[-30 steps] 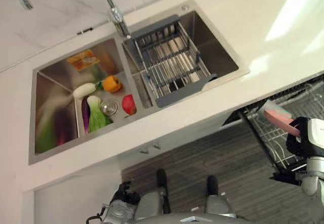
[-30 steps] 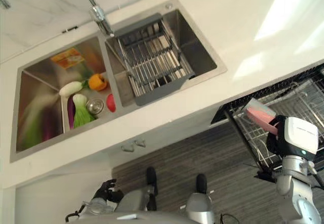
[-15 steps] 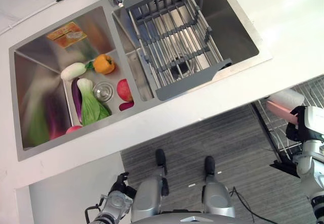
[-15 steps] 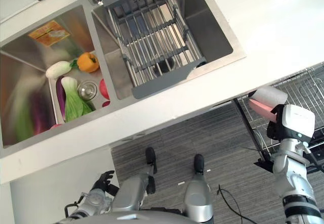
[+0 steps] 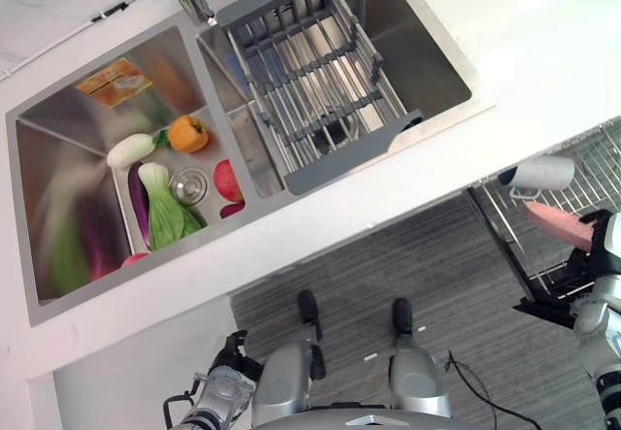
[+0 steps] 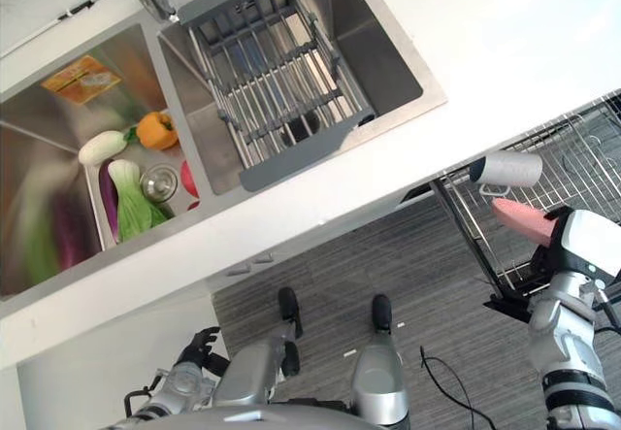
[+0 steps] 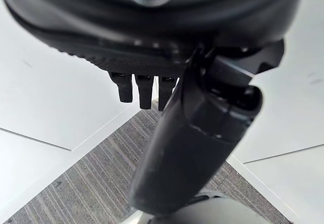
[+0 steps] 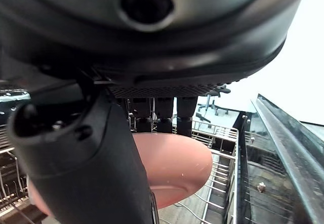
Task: Place the dishes in the dishwasher.
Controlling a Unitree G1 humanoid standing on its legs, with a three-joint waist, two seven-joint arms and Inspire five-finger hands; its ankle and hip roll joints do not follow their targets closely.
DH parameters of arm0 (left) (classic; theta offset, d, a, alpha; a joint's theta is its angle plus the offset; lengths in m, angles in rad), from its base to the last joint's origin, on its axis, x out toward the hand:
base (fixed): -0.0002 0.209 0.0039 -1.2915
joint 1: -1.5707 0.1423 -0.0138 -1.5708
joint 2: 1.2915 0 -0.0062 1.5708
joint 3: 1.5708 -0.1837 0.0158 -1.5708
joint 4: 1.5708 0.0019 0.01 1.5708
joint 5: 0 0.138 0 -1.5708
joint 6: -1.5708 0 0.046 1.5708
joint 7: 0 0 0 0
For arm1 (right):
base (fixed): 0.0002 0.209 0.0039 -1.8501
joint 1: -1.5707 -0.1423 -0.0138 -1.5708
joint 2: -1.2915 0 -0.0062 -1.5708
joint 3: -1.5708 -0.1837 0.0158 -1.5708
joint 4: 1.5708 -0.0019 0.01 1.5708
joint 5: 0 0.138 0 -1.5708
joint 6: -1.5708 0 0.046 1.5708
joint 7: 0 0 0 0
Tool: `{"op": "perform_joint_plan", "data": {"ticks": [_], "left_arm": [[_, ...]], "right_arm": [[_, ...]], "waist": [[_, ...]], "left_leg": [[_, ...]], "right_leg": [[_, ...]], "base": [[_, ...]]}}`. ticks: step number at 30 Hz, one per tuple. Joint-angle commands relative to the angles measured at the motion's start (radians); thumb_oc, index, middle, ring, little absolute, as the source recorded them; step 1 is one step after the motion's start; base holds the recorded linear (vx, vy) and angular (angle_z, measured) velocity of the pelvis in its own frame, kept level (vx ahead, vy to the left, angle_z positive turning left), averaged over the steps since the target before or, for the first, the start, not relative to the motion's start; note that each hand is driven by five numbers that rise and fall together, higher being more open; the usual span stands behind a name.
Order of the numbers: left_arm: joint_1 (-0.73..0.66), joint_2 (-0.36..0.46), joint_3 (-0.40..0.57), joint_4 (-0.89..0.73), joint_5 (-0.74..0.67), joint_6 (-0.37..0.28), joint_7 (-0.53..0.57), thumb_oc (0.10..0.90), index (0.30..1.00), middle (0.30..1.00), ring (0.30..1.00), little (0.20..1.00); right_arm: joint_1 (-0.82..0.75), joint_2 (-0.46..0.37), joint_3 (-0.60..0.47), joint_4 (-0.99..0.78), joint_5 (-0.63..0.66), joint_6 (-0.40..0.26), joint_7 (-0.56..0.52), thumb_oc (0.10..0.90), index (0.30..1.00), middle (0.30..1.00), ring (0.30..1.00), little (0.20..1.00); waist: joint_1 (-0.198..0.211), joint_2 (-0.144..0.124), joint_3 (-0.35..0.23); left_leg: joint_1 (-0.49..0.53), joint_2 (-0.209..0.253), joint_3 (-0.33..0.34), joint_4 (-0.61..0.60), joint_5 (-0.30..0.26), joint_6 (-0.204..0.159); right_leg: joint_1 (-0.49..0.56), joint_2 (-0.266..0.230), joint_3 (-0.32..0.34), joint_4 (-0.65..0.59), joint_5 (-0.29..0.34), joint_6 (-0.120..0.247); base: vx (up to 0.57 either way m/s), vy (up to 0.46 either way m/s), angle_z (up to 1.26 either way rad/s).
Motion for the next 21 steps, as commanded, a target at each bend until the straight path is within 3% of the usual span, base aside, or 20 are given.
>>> {"op": "perform_joint_plan", "data": {"ticks": [1,8,11,21], "left_arm": [[-0.020,-0.016,-0.012,0.072,-0.002,0.007,0.008,0.800,0.900,0.900,0.900,0.900],[-0.015,-0.018,-0.003,0.078,0.024,0.029,0.004,0.800,0.900,0.900,0.900,0.900],[-0.011,-0.016,0.000,0.080,0.021,0.032,0.011,0.800,0.900,0.900,0.900,0.900],[-0.003,-0.027,0.005,0.082,0.030,0.052,-0.007,0.800,0.900,0.900,0.900,0.900]], "right_arm": [[0.003,-0.086,-0.136,-0.124,0.074,-0.027,-0.074,0.800,0.900,0.900,0.900,0.900],[0.053,-0.039,-0.293,-0.264,0.183,-0.055,-0.134,0.800,0.900,0.900,0.900,0.900],[0.090,0.000,-0.385,-0.244,0.303,-0.078,-0.184,0.800,0.900,0.900,0.900,0.900],[0.202,0.071,-0.512,-0.165,0.429,-0.071,-0.217,0.800,0.900,0.900,0.900,0.900]], "waist": [[0.013,-0.013,-0.064],[-0.004,-0.021,-0.103],[-0.010,-0.025,-0.117],[-0.047,-0.009,-0.125]], "left_leg": [[0.009,0.046,-0.016,0.123,-0.125,-0.016],[0.038,0.047,-0.016,0.117,-0.133,-0.019],[0.054,0.046,-0.017,0.114,-0.139,-0.018],[0.072,0.043,-0.011,0.101,-0.142,-0.017]], "right_leg": [[-0.119,0.021,0.016,0.143,-0.056,0.005],[-0.071,0.029,0.014,0.115,-0.065,0.001],[-0.049,0.031,0.016,0.104,-0.068,0.001],[-0.041,0.033,0.023,0.101,-0.076,-0.001]], "base": [[0.05,-0.014,-0.03],[0.05,-0.010,-0.01],[0.05,-0.008,-0.01],[0.01,0.007,-0.01]]}}
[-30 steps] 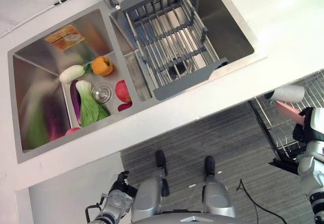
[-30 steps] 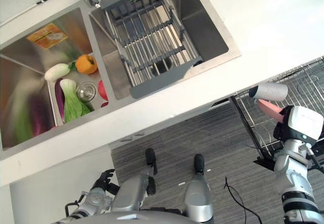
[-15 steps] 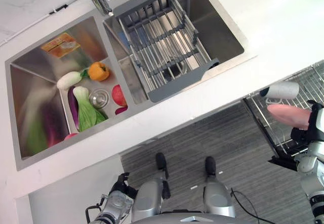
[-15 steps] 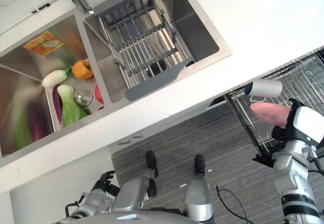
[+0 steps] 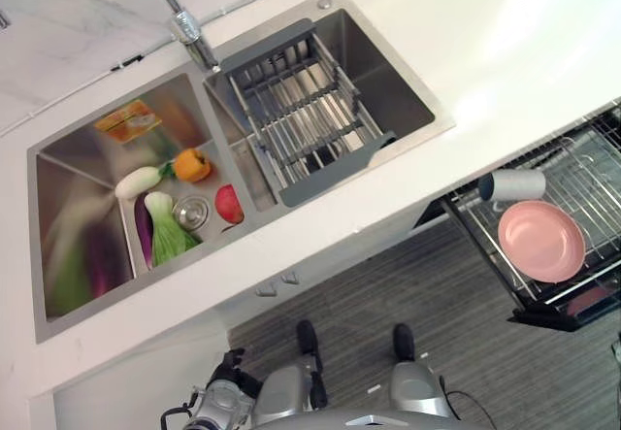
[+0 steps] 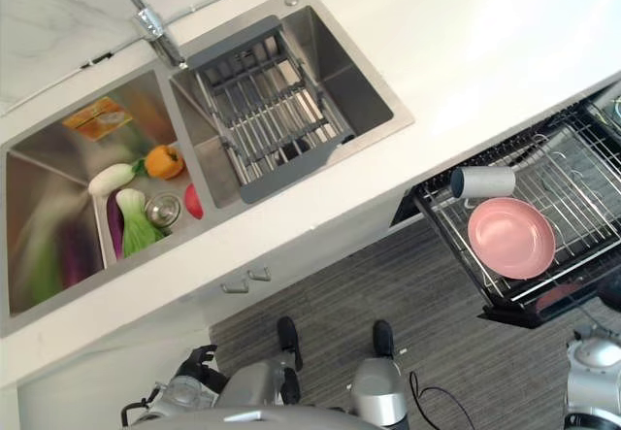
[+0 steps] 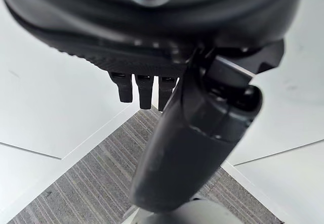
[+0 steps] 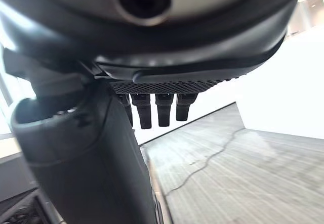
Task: Place the dishes in the dishwasher.
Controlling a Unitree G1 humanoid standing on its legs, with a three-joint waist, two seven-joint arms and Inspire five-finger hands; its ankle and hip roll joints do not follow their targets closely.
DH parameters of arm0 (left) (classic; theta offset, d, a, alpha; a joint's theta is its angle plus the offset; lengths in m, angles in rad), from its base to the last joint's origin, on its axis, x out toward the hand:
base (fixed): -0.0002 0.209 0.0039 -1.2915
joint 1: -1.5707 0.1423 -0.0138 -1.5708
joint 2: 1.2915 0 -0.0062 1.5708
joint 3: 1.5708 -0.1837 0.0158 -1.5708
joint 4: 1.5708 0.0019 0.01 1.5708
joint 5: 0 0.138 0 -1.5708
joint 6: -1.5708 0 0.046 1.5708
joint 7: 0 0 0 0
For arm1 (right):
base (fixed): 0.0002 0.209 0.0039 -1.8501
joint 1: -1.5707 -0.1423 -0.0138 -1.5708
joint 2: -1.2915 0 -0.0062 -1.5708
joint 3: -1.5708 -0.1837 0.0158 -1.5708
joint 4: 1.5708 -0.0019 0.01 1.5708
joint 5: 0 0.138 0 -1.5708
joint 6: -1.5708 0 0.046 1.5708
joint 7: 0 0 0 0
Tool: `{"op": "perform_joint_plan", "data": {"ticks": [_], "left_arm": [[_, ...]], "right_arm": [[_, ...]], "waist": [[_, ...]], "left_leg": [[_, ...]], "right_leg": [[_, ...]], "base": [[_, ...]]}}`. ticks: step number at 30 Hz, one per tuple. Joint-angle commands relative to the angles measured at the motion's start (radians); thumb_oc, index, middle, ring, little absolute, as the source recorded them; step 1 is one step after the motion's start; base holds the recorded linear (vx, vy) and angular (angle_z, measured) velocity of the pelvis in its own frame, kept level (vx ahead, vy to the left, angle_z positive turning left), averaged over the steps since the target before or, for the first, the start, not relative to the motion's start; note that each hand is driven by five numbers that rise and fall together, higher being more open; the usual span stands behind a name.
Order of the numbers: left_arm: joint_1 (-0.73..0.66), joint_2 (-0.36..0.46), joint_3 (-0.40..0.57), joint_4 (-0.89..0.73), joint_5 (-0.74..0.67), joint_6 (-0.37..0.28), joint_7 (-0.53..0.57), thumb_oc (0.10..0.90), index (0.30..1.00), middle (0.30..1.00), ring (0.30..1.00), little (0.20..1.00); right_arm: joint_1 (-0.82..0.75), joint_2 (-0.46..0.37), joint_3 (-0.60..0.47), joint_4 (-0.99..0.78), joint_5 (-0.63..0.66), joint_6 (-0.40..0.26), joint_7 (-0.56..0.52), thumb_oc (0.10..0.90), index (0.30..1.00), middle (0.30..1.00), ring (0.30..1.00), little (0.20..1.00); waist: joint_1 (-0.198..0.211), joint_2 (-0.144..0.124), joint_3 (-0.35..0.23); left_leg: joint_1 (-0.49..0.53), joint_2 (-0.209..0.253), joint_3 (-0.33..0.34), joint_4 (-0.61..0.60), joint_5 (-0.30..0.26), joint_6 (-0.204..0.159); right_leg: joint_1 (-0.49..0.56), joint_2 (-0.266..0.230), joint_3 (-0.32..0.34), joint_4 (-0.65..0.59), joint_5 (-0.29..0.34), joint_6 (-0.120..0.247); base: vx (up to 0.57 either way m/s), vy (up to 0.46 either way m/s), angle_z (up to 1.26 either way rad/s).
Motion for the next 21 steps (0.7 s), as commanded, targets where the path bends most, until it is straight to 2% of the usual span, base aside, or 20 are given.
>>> {"op": "perform_joint_plan", "data": {"ticks": [1,5,6,7,8,10,11,14,16,17,19,20,21], "left_arm": [[-0.039,-0.019,0.003,0.069,0.025,0.003,-0.004,0.800,0.900,0.900,0.900,0.900],[-0.032,-0.023,0.002,0.065,0.031,0.005,-0.014,0.800,0.900,0.900,0.900,0.900],[-0.033,-0.025,-0.004,0.060,0.031,0.004,-0.017,0.800,0.900,0.900,0.900,0.900],[-0.036,-0.026,-0.008,0.057,0.030,0.004,-0.017,0.800,0.900,0.900,0.900,0.900],[-0.039,-0.025,-0.010,0.054,0.029,0.001,-0.018,0.800,0.900,0.900,0.900,0.900],[-0.041,-0.025,-0.014,0.051,0.028,-0.001,-0.017,0.800,0.900,0.900,0.900,0.900],[-0.043,-0.027,-0.029,0.043,0.025,-0.006,-0.016,0.800,0.900,0.900,0.900,0.900],[-0.045,-0.029,-0.036,0.041,0.024,-0.007,-0.016,0.800,0.900,0.900,0.900,0.900],[-0.040,-0.029,-0.062,0.040,0.024,-0.023,-0.010,0.800,0.900,0.900,0.900,0.900],[-0.040,-0.029,-0.062,0.040,0.024,-0.023,-0.010,0.800,0.900,0.900,0.900,0.900],[-0.032,-0.025,-0.073,0.037,0.018,-0.025,-0.003,0.800,0.900,0.900,0.900,0.900],[-0.024,-0.023,-0.088,0.031,0.008,-0.033,-0.001,0.800,0.900,0.900,0.900,0.900],[-0.024,-0.023,-0.088,0.031,0.008,-0.033,-0.001,0.800,0.900,0.900,0.900,0.900]], "right_arm": [[0.041,-0.079,-0.101,-0.093,0.021,-0.033,-0.078,0.800,0.900,0.900,0.900,0.900],[0.066,-0.032,-0.092,-0.126,0.003,-0.026,-0.054,0.800,0.900,0.900,0.900,0.900],[0.057,-0.019,-0.061,-0.131,-0.001,-0.030,-0.034,0.800,0.900,0.900,0.900,0.900],[0.047,-0.012,-0.034,-0.142,-0.009,-0.033,-0.020,0.497,0.446,0.446,0.446,0.446],[0.037,-0.009,-0.014,-0.135,-0.011,-0.037,-0.009,0.400,0.300,0.300,0.300,0.300],[0.026,-0.013,0.009,-0.131,-0.018,-0.038,-0.001,0.400,0.300,0.300,0.300,0.300],[-0.030,-0.020,0.089,-0.114,-0.037,-0.041,0.016,0.400,0.300,0.300,0.300,0.300],[-0.049,-0.019,0.118,-0.118,-0.038,-0.047,0.027,0.400,0.300,0.300,0.300,0.300],[-0.188,-0.057,0.293,-0.014,-0.051,-0.070,0.054,0.400,0.300,0.300,0.300,0.300],[-0.188,-0.057,0.293,-0.014,-0.051,-0.070,0.054,0.400,0.300,0.300,0.300,0.300],[-0.267,-0.063,0.362,0.010,-0.037,-0.082,0.058,0.400,0.300,0.300,0.300,0.300],[-0.364,-0.066,0.439,0.098,0.021,-0.102,0.070,0.400,0.300,0.300,0.300,0.300],[-0.364,-0.066,0.439,0.098,0.021,-0.102,0.070,0.400,0.300,0.300,0.300,0.300]], "waist": [[0.006,-0.007,-0.042],[-0.005,0.007,-0.034],[-0.006,0.013,-0.027],[-0.007,0.017,-0.021],[-0.007,0.018,-0.016],[-0.005,0.021,-0.012],[0.001,0.030,-0.001],[0.006,0.033,0.001],[0.036,0.045,-0.008],[0.036,0.045,-0.008],[0.058,0.051,-0.022],[0.085,0.053,-0.037],[0.085,0.053,-0.037]], "left_leg": [[0.005,0.042,-0.013,0.116,-0.136,-0.022],[0.003,0.042,-0.004,0.118,-0.136,-0.022],[-0.002,0.044,-0.001,0.122,-0.134,-0.021],[-0.006,0.045,0.001,0.124,-0.133,-0.021],[-0.010,0.044,0.001,0.127,-0.133,-0.020],[-0.012,0.044,0.002,0.130,-0.133,-0.020],[-0.017,0.043,0.001,0.139,-0.134,-0.019],[-0.018,0.043,0.000,0.140,-0.133,-0.019],[-0.009,0.039,-0.010,0.136,-0.130,-0.021],[-0.009,0.039,-0.010,0.136,-0.130,-0.021],[-0.004,0.036,-0.020,0.131,-0.126,-0.023],[-0.001,0.031,-0.036,0.125,-0.121,-0.024],[-0.001,0.031,-0.036,0.125,-0.121,-0.024]], "right_leg": [[-0.098,0.031,0.014,0.112,-0.075,-0.001],[-0.114,0.031,0.020,0.124,-0.075,-0.001],[-0.122,0.031,0.022,0.129,-0.074,0.000],[-0.128,0.031,0.024,0.133,-0.074,-0.001],[-0.133,0.031,0.025,0.139,-0.073,-0.001],[-0.137,0.031,0.025,0.142,-0.073,-0.001],[-0.146,0.031,0.024,0.151,-0.073,-0.002],[-0.146,0.029,0.022,0.153,-0.073,-0.001],[-0.120,0.021,0.010,0.142,-0.074,-0.001],[-0.120,0.021,0.010,0.142,-0.074,-0.001],[-0.099,0.016,-0.002,0.128,-0.075,-0.001],[-0.077,0.013,-0.019,0.115,-0.077,-0.002],[-0.077,0.013,-0.019,0.115,-0.077,-0.002]], "base": [[0.00,0.035,-0.12],[-0.02,0.030,-0.15],[-0.05,0.021,-0.15],[-0.07,0.018,-0.10],[-0.04,0.009,-0.09],[-0.05,0.000,-0.11],[-0.06,-0.001,-0.11],[-0.01,0.001,-0.02],[0.01,-0.013,0.02],[0.02,-0.029,0.03],[0.02,-0.048,0.16],[0.02,-0.058,0.24],[0.01,-0.043,0.22]]}}
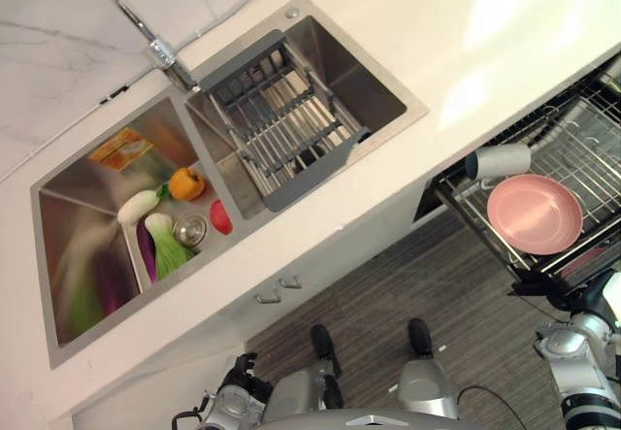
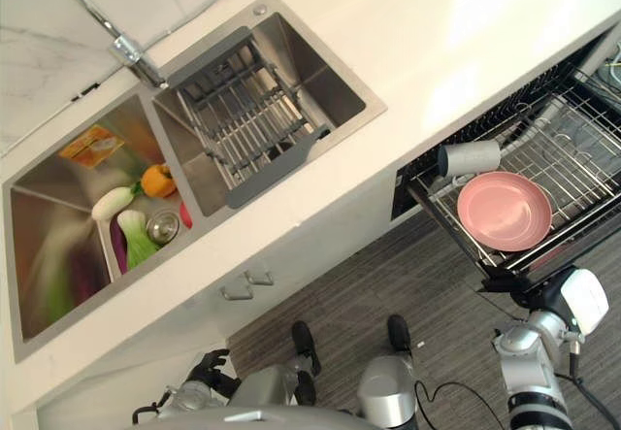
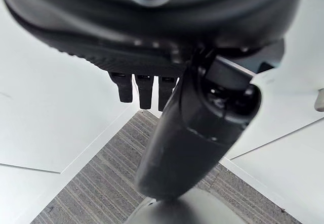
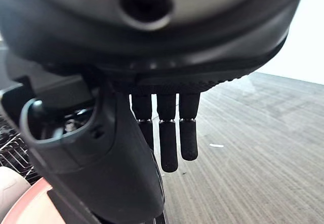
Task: Place the dishes in the dishwasher.
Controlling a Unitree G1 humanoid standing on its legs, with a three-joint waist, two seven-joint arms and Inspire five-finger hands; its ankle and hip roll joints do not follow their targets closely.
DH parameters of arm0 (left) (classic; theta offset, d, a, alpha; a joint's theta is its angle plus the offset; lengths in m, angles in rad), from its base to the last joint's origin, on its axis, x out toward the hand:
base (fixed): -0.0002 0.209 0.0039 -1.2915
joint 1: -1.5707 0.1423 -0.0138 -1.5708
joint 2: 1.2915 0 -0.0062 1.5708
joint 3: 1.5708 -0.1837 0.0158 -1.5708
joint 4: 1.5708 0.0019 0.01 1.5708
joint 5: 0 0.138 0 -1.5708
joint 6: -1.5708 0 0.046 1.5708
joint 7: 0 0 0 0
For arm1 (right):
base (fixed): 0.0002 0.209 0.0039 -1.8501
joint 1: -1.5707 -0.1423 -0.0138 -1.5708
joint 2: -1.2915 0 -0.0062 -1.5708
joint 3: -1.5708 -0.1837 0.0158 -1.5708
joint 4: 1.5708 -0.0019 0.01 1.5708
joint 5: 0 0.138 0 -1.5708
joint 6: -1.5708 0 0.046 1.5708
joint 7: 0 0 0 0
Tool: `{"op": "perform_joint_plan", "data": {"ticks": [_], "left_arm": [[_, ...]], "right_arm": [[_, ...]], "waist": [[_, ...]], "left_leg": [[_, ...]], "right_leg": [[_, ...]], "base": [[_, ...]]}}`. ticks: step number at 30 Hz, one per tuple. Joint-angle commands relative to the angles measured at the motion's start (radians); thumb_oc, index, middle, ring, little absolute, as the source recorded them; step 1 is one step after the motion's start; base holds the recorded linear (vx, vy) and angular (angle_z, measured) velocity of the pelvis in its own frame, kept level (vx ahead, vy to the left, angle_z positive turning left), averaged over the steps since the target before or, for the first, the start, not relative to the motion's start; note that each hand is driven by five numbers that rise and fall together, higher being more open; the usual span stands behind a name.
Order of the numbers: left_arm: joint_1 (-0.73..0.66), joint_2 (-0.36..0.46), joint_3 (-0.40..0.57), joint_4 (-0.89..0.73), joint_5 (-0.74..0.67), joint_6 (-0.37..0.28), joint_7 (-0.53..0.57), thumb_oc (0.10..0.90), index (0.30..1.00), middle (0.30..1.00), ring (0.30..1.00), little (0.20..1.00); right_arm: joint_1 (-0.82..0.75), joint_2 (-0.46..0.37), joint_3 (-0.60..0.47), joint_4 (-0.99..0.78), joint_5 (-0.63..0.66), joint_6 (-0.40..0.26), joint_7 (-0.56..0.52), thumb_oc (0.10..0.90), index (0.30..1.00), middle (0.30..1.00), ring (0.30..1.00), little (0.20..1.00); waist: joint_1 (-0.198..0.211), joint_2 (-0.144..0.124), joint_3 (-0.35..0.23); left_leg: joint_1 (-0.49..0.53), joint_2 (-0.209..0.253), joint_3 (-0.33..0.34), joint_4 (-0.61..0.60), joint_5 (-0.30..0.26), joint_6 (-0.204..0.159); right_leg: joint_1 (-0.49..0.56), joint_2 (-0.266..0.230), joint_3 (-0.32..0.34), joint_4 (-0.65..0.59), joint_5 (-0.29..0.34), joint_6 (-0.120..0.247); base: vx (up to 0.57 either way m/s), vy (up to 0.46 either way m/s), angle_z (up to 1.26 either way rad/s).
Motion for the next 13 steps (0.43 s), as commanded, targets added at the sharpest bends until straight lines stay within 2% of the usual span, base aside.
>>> {"op": "perform_joint_plan", "data": {"ticks": [1,2,4,5,7,9,13], "left_arm": [[-0.041,0.011,-0.043,0.030,0.003,-0.011,0.010,0.800,0.900,0.900,0.900,0.900],[-0.031,0.018,-0.060,0.013,-0.014,-0.024,0.000,0.800,0.900,0.900,0.900,0.900],[-0.031,0.025,-0.065,0.010,-0.025,-0.025,0.006,0.800,0.900,0.900,0.900,0.900],[-0.031,0.027,-0.076,0.016,-0.029,-0.025,0.000,0.800,0.900,0.900,0.900,0.900],[-0.035,0.033,-0.067,0.016,-0.098,-0.048,-0.049,0.800,0.900,0.900,0.900,0.900],[-0.035,0.045,-0.063,0.000,-0.111,-0.064,-0.072,0.800,0.900,0.900,0.900,0.900],[-0.035,0.049,-0.050,0.019,-0.125,-0.060,-0.090,0.800,0.900,0.900,0.900,0.900]], "right_arm": [[-0.209,-0.081,0.075,-0.059,0.012,-0.147,0.009,0.400,0.300,0.300,0.300,0.300],[-0.321,-0.108,0.178,-0.009,0.007,-0.154,0.047,0.400,0.300,0.300,0.300,0.300],[-0.384,-0.116,0.241,0.026,-0.004,-0.159,0.067,0.409,0.314,0.314,0.314,0.314],[-0.435,-0.121,0.287,0.059,-0.015,-0.160,0.081,0.436,0.354,0.354,0.354,0.354],[-0.476,-0.131,0.349,0.079,-0.055,-0.178,0.096,0.532,0.498,0.498,0.498,0.498],[-0.468,-0.155,0.385,0.111,-0.123,-0.186,0.108,0.800,0.900,0.900,0.900,0.900],[-0.397,-0.102,0.360,0.215,-0.059,-0.194,0.144,0.800,0.900,0.900,0.900,0.900]], "waist": [[0.084,-0.027,-0.020],[0.118,-0.025,-0.033],[0.138,-0.027,-0.041],[0.152,-0.028,-0.048],[0.180,-0.037,-0.061],[0.199,-0.044,-0.069],[0.210,-0.061,-0.084]], "left_leg": [[0.007,0.036,-0.055,0.123,-0.120,-0.031],[0.011,0.033,-0.076,0.117,-0.114,-0.034],[0.014,0.031,-0.094,0.114,-0.108,-0.036],[0.015,0.030,-0.104,0.111,-0.105,-0.037],[0.012,0.027,-0.130,0.106,-0.096,-0.039],[0.010,0.025,-0.157,0.096,-0.088,-0.043],[0.006,0.025,-0.199,0.083,-0.078,-0.049]], "right_leg": [[-0.063,0.019,-0.035,0.116,-0.086,-0.014],[-0.039,0.017,-0.059,0.108,-0.091,-0.016],[-0.022,0.018,-0.079,0.103,-0.096,-0.020],[-0.012,0.019,-0.091,0.098,-0.098,-0.021],[0.008,0.020,-0.121,0.088,-0.099,-0.024],[0.023,0.021,-0.154,0.081,-0.103,-0.027],[0.046,0.020,-0.203,0.073,-0.106,-0.030]], "base": [[0.01,-0.053,0.18],[0.02,-0.069,0.29],[0.02,-0.068,0.33],[0.02,-0.074,0.50],[0.03,-0.081,0.54],[0.03,-0.064,0.44],[0.03,-0.049,0.63]]}}
